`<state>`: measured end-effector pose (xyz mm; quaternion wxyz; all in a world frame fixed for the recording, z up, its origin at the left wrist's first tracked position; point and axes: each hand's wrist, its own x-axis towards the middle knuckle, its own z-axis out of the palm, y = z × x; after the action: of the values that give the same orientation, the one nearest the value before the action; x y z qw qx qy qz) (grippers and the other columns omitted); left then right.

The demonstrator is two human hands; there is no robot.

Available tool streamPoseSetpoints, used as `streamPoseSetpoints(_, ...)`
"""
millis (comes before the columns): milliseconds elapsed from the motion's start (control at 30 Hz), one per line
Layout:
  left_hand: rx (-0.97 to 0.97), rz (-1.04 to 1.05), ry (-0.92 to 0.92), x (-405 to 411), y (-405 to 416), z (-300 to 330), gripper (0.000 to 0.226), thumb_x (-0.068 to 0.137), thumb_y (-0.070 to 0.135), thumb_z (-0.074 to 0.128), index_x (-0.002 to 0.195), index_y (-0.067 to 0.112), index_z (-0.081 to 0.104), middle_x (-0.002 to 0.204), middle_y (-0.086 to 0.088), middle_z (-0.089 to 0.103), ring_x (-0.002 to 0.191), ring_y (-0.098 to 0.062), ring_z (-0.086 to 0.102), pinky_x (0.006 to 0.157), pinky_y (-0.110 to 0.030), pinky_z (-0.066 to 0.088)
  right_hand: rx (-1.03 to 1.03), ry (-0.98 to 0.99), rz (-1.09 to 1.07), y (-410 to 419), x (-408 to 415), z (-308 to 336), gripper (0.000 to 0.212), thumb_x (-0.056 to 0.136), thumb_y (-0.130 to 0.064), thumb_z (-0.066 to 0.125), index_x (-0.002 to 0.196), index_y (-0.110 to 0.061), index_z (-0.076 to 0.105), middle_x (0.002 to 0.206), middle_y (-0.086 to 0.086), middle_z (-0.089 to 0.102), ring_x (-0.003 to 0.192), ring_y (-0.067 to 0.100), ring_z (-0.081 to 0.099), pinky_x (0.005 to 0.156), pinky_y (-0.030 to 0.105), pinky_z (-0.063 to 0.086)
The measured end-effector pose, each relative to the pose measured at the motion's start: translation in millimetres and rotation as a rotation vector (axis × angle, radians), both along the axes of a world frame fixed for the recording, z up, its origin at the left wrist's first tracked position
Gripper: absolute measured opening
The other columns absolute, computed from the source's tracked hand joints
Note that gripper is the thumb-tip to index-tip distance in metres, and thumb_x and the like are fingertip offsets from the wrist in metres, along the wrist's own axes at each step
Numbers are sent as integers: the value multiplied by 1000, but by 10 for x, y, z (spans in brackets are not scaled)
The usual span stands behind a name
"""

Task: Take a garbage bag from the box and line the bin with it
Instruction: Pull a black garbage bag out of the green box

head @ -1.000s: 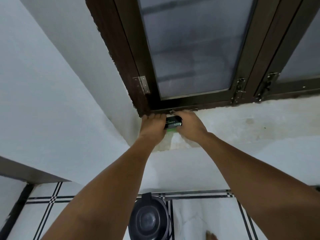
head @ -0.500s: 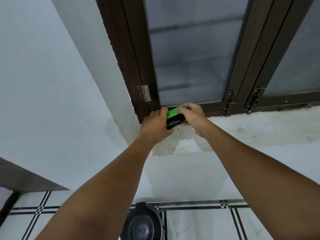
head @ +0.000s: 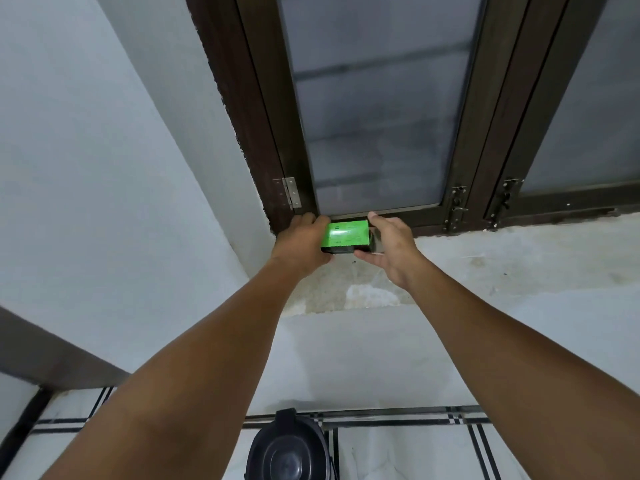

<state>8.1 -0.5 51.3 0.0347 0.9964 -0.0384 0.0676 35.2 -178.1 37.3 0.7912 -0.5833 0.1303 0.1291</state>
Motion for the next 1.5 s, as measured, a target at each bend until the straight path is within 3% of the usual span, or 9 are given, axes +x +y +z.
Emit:
streamPoseSetpoints(367,595,-308,-133,273,-168,797,50,84,22,76,130,20,56,131,-10,52,123,-31,48,97,-45,44,376,307,-59,62,-52,15,45,105,-42,52,132,-6,49,116,20,59,92,34,66,68,46,64)
streamPoseSetpoints(567,713,-256,-103,303,-233,1087,54,86,23,75,135,23,52,133,-10,52,126,-32,47,98,-45,42,308,333,-50,70,-35,14,38,103,-36,59,129,-9,56,115,18,64,85,29,72,54,34,62)
streamPoseSetpoints(733,687,-39,117,265,-112,1049,67,73,35,86,132,25,56,127,-6,61,118,-30,54,87,-41,45,-75,287,-181,-46,20,-59,37,97,-41,63,116,-9,60,105,15,69,60,20,60,37,19,43)
streamPoseSetpoints(800,653,-13,209,234,-61,938,65,71,44,86,127,25,58,121,-2,65,112,-27,61,77,-36,45,-224,218,-259,-147,41,-86,35,99,-41,61,113,-9,59,105,11,68,71,21,65,52,26,49)
streamPoseSetpoints(900,576,13,252,185,-27,684,59,77,43,81,128,25,57,119,-2,67,110,-27,65,82,-36,52,-311,121,-347,-287,73,-105,32,99,-41,62,110,-11,59,106,9,66,92,29,69,68,32,50)
streamPoseSetpoints(1100,389,52,265,174,-53,-7,63,81,29,75,138,22,49,131,-11,53,122,-32,49,92,-41,48,-224,-9,-379,-347,68,-58,41,84,-50,78,85,-11,63,75,2,58,63,19,53,55,27,51)
streamPoseSetpoints(1200,360,87,246,173,-73,-237,62,83,24,72,140,22,47,131,-12,50,121,-33,45,94,-44,45,-145,-21,-316,-354,43,-99,43,78,-48,85,89,-11,67,83,4,64,68,17,59,53,21,53)
streamPoseSetpoints(1367,192,85,337,165,-102,-421,67,85,16,71,146,21,43,139,-14,48,128,-34,45,99,-46,46,-94,-44,-219,-236,2,-186,35,80,-30,87,92,-5,66,87,10,69,67,18,66,62,31,61)
streamPoseSetpoints(1500,52,68,102,133,-108,-410,51,86,25,66,136,22,60,135,-10,56,122,-32,49,100,-45,41,-90,-60,-189,-59,-4,-207,41,79,-28,88,100,-2,65,98,13,69,76,22,72,65,32,64)
